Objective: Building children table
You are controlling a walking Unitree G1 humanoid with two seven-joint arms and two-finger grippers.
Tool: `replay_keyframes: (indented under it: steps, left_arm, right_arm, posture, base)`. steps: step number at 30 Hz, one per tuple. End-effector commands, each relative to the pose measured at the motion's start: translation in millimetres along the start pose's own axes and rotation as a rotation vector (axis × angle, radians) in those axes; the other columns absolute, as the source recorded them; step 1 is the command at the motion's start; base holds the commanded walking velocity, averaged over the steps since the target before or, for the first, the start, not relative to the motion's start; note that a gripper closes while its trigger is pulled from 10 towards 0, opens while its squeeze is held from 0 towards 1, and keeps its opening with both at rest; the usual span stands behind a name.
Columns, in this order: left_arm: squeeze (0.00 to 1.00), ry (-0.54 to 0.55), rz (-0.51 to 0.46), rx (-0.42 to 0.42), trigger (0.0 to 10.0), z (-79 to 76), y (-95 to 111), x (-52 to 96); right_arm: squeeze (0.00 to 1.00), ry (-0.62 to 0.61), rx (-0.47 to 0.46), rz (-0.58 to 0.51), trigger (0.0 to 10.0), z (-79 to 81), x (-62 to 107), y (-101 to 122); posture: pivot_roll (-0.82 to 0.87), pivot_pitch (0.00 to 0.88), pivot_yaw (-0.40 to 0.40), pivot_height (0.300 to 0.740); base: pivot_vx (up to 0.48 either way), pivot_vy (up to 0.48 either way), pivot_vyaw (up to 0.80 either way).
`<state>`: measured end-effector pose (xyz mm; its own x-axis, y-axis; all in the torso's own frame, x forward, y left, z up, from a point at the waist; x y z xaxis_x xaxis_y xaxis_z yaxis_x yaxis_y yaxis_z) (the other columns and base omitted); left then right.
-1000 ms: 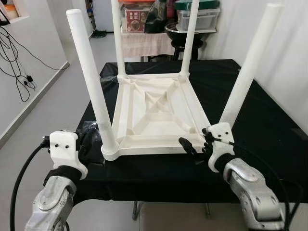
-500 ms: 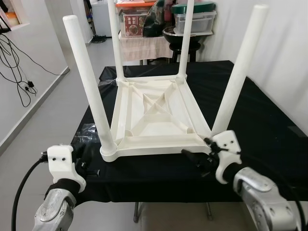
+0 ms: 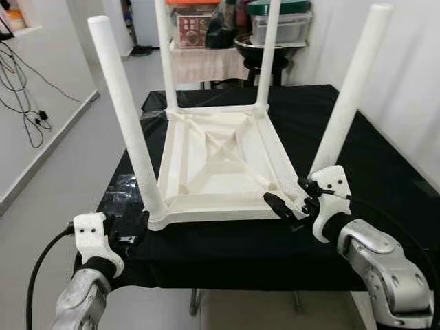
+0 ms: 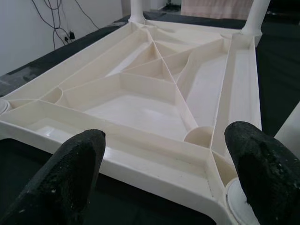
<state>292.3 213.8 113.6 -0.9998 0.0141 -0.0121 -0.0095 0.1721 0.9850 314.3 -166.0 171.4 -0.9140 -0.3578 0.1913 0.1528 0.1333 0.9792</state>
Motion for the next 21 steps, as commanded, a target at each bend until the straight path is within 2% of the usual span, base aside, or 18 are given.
replay_keyframes:
  steps: [1,7,10,13,17,18,19,20,21]
  left_arm:
    - [1.00,-0.021,-0.011,-0.012,10.0,1.5,1.9,-5.4]
    - [1.00,-0.063,-0.062,-0.018,10.0,-4.9,13.2,-19.5]
    - [1.00,-0.071,-0.071,-0.019,10.0,-7.0,15.4,-22.0]
    - [1.00,-0.083,-0.069,-0.032,10.0,-11.3,15.7,-33.9]
    - [1.00,-0.066,-0.049,-0.096,10.0,-8.3,13.0,-45.3]
    - [0.33,-0.064,-0.048,-0.117,10.0,-7.2,12.8,-49.5]
    - [0.33,-0.064,-0.048,-0.117,10.0,-7.2,12.8,-49.5]
    - [0.00,-0.063,-0.049,-0.132,10.0,-6.3,13.2,-52.7]
    - [0.00,-0.057,-0.047,-0.145,10.0,-5.1,13.4,-56.7]
  right_arm:
    - [0.00,0.015,-0.019,0.009,10.0,4.6,-2.6,0.2]
    - [0.00,0.023,-0.028,0.016,10.0,8.1,-2.0,-0.9]
    - [0.00,0.025,-0.029,0.017,10.0,9.1,-2.4,-1.0]
    - [0.00,0.041,-0.037,0.008,10.0,14.9,-5.0,1.4]
    - [0.00,0.050,-0.041,0.000,10.0,18.3,-6.3,4.3]
    - [0.00,0.052,-0.043,-0.005,10.0,19.1,-6.4,5.7]
    - [0.00,0.052,-0.043,-0.005,10.0,19.1,-6.4,5.7]
    - [0.00,0.054,-0.045,-0.009,10.0,19.7,-6.4,6.9]
    - [0.00,0.058,-0.046,-0.014,10.0,20.4,-6.2,8.1]
  posture:
    - [-0.07,0.033,0.006,0.740]
    - [-0.08,0.032,0.008,0.740]
    - [-0.08,0.031,0.007,0.740]
    - [-0.09,0.029,0.008,0.740]
    - [-0.10,0.027,0.011,0.740]
    - [-0.10,0.026,0.014,0.740]
    - [-0.10,0.026,0.014,0.740]
    - [-0.10,0.026,0.014,0.740]
    - [-0.11,0.025,0.015,0.740]
  base:
    - [0.000,0.000,0.00]
    - [0.000,0.000,0.00]
    - [0.000,0.000,0.00]
    - [0.000,0.000,0.00]
    - [0.000,0.000,0.00]
    - [0.000,0.000,0.00]
    - [0.000,0.000,0.00]
    - [0.000,0.000,0.00]
    - [0.000,0.000,0.00]
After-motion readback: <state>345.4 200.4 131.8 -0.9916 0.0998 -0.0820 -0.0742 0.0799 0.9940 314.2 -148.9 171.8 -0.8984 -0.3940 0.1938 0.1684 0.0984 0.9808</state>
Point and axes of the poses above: a point about 5 cm out from each wrist's last joint towards the gripper, its own x axis pointing back from the gripper into the wrist, its own y axis along the axis of the wrist's last joint, z = x × y, the point moved 4 cm from there along -x, pointing out of the wrist towards the gripper
